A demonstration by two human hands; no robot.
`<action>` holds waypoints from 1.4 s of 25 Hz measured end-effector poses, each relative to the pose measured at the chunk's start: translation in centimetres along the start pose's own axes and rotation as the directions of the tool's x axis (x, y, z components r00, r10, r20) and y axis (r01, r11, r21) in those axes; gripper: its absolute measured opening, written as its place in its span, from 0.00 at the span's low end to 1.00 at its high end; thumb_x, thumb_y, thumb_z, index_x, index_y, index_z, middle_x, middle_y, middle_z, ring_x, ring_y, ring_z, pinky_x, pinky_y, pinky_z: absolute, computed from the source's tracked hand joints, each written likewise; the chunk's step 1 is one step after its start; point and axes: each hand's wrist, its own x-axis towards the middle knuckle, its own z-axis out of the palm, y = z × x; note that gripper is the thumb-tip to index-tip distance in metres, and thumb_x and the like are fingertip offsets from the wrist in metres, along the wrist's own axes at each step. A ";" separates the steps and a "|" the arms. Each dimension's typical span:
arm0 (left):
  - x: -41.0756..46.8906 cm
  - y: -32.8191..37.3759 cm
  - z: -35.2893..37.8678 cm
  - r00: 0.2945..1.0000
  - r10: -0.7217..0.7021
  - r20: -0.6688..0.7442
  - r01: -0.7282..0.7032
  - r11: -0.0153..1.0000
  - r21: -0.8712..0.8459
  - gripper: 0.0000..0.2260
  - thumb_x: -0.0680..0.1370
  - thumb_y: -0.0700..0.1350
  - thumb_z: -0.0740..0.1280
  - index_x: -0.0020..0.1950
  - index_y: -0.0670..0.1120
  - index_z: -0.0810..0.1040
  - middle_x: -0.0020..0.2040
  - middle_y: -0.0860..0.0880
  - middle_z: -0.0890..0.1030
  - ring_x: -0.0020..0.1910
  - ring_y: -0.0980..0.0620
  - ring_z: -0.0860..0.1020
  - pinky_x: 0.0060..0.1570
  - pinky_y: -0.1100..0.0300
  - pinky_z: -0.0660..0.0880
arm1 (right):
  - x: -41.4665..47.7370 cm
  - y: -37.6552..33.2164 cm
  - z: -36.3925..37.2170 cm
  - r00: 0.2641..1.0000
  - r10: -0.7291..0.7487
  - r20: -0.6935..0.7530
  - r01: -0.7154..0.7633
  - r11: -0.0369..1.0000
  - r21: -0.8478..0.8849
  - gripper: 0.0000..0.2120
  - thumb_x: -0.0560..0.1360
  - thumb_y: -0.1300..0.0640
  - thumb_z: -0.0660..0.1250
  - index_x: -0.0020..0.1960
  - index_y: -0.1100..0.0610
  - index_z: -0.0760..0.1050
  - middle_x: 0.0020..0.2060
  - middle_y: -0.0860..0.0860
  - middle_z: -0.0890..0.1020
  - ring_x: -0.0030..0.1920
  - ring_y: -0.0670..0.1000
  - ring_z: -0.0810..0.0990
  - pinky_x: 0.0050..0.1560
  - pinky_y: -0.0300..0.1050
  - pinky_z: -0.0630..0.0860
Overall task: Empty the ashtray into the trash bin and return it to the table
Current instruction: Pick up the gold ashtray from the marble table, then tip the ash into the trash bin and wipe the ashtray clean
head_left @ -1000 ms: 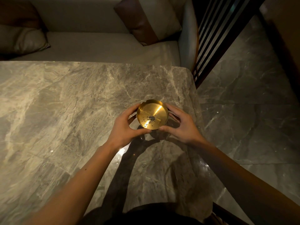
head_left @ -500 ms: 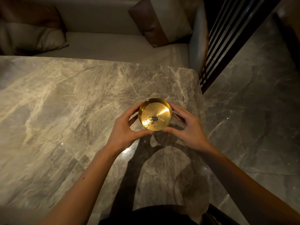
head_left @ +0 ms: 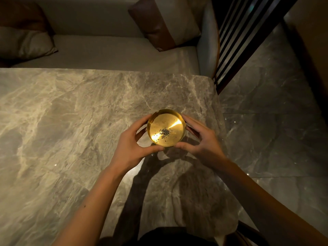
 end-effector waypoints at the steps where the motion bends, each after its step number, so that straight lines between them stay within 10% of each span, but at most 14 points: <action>1: 0.3 0.0 0.0 1.000 0.006 0.011 -0.006 1.000 0.001 0.39 0.59 0.47 0.81 0.68 0.55 0.70 0.63 0.62 0.75 0.64 0.68 0.73 0.60 0.74 0.68 | 0.1 0.0 0.0 1.000 0.005 -0.006 -0.005 1.000 -0.006 0.38 0.64 0.60 0.79 0.67 0.39 0.66 0.63 0.34 0.72 0.68 0.41 0.72 0.68 0.43 0.70; 8: 2.5 1.1 3.9 0.999 -0.002 0.048 0.002 1.000 -0.005 0.38 0.59 0.51 0.80 0.66 0.60 0.69 0.61 0.71 0.75 0.64 0.68 0.72 0.61 0.74 0.68 | 0.0 1.4 -4.2 0.999 -0.007 -0.032 0.006 1.000 -0.012 0.39 0.62 0.55 0.79 0.68 0.41 0.67 0.64 0.33 0.72 0.68 0.40 0.71 0.67 0.39 0.70; 13: 4.4 2.5 11.4 0.998 -0.020 0.052 0.019 1.000 0.014 0.41 0.60 0.47 0.81 0.71 0.52 0.70 0.66 0.60 0.74 0.66 0.64 0.72 0.64 0.69 0.69 | -0.8 6.0 -11.0 0.997 -0.073 -0.008 0.073 0.997 0.011 0.39 0.64 0.56 0.79 0.71 0.51 0.65 0.66 0.41 0.72 0.69 0.44 0.71 0.69 0.43 0.70; 29: 8.8 3.8 32.7 0.969 -0.179 0.169 0.187 0.982 -0.032 0.43 0.59 0.44 0.81 0.72 0.50 0.68 0.67 0.57 0.74 0.67 0.63 0.72 0.67 0.67 0.67 | -6.6 17.0 -28.5 0.986 0.165 -0.013 -0.163 0.983 0.089 0.39 0.65 0.60 0.78 0.72 0.51 0.64 0.66 0.39 0.71 0.66 0.32 0.69 0.67 0.34 0.67; 35: 9.9 -0.3 36.3 0.911 -0.255 0.323 0.303 0.947 -0.108 0.40 0.63 0.34 0.78 0.72 0.46 0.67 0.61 0.62 0.75 0.59 0.71 0.75 0.58 0.72 0.71 | -8.6 21.6 -28.6 0.950 0.297 -0.092 -0.287 0.952 0.106 0.38 0.65 0.57 0.79 0.72 0.57 0.68 0.67 0.52 0.76 0.67 0.45 0.74 0.67 0.41 0.70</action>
